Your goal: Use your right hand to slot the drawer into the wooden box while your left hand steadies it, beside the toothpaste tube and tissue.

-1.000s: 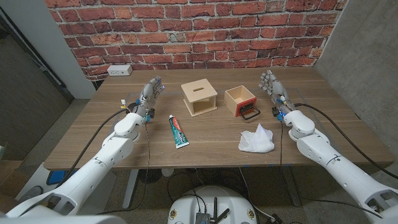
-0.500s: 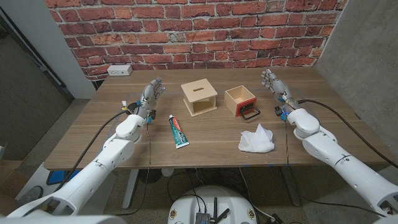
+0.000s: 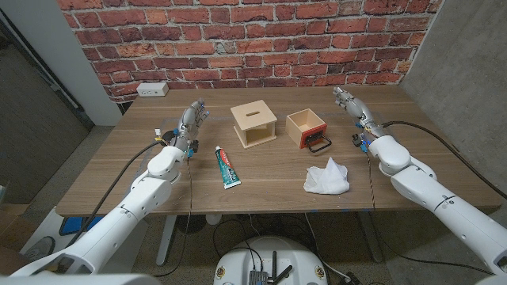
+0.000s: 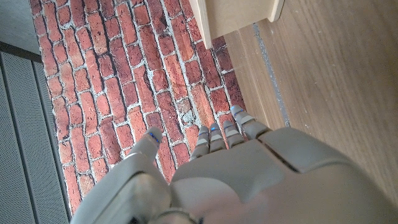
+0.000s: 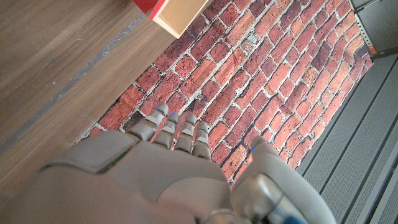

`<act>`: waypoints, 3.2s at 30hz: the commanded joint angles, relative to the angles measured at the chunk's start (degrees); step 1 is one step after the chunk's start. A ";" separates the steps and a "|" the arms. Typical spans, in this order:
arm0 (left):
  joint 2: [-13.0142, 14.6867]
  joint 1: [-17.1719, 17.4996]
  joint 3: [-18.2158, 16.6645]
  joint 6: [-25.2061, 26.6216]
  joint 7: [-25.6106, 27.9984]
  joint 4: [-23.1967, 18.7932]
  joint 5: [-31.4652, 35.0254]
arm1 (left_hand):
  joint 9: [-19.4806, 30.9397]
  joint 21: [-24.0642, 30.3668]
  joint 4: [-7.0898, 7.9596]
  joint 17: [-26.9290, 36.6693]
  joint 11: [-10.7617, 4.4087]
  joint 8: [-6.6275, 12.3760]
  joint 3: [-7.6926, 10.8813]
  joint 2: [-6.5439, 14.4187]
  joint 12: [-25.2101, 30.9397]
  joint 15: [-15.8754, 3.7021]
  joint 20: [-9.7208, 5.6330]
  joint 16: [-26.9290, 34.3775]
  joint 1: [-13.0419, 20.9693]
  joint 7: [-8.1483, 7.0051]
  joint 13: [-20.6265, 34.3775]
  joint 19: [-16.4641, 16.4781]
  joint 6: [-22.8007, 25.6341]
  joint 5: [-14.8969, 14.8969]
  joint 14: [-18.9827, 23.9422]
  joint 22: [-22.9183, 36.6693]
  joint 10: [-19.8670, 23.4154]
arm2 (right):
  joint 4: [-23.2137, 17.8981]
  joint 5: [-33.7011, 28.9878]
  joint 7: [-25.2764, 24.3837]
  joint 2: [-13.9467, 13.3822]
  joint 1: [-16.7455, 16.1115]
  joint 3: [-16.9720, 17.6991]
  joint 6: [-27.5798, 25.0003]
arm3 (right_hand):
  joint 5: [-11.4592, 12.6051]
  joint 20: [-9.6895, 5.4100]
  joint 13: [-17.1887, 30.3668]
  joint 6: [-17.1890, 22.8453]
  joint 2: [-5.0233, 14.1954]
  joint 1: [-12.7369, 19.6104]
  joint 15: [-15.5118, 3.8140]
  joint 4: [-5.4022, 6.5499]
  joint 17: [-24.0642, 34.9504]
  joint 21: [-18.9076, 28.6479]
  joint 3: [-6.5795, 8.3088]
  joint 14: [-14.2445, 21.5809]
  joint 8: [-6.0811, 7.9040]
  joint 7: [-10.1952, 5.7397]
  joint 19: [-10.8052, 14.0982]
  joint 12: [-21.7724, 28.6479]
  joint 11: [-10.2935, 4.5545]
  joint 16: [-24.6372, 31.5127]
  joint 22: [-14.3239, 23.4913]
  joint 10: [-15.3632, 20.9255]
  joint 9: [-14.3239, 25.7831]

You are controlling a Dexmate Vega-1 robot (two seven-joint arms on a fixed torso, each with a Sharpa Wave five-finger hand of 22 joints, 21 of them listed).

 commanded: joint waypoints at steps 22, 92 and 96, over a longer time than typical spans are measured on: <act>1.27 1.20 -0.64 2.89 2.48 -3.45 0.42 | 0.19 0.17 -0.33 0.13 -0.04 0.33 0.91 2.47 0.29 -0.05 -3.31 0.24 0.30 0.07 0.21 0.73 1.01 0.27 0.66 0.06 0.72 | -7.21 -16.92 2.51 -9.52 1.61 -2.36 -4.79 | -0.63 -1.21 0.06 -3.63 -0.59 3.23 -3.35 -4.08 -2.31 0.43 0.84 -1.50 -0.42 -1.05 -3.20 -0.14 -0.71 -0.12 0.10 -2.62 0.16; 2.91 4.00 -1.98 6.09 6.03 -8.20 0.85 | 0.25 0.09 -1.74 0.12 0.14 0.29 3.16 3.02 0.24 0.14 -3.03 0.12 0.75 -0.05 0.24 0.78 1.43 0.02 0.94 0.09 1.15 | -15.58 -44.40 26.06 -19.60 14.24 -9.01 -8.03 | -0.03 11.27 1.58 -2.51 -8.91 27.64 -2.22 -14.07 -3.93 1.68 7.31 2.56 3.14 -2.70 4.18 1.47 -1.57 2.37 0.17 -0.10 1.13; 2.73 3.96 -1.93 5.98 6.02 -8.00 0.80 | 0.25 0.09 -1.74 0.12 0.23 0.28 3.22 3.02 0.25 0.19 -3.06 0.12 0.71 -0.08 0.24 0.79 1.43 0.01 0.96 0.09 1.17 | -15.72 -45.58 26.89 -19.36 14.88 -9.38 -7.53 | -0.11 11.23 1.65 -1.54 -9.29 28.97 -3.05 -13.97 -3.86 1.60 7.56 3.16 3.57 -2.64 4.55 1.78 -1.65 2.64 0.18 0.84 1.16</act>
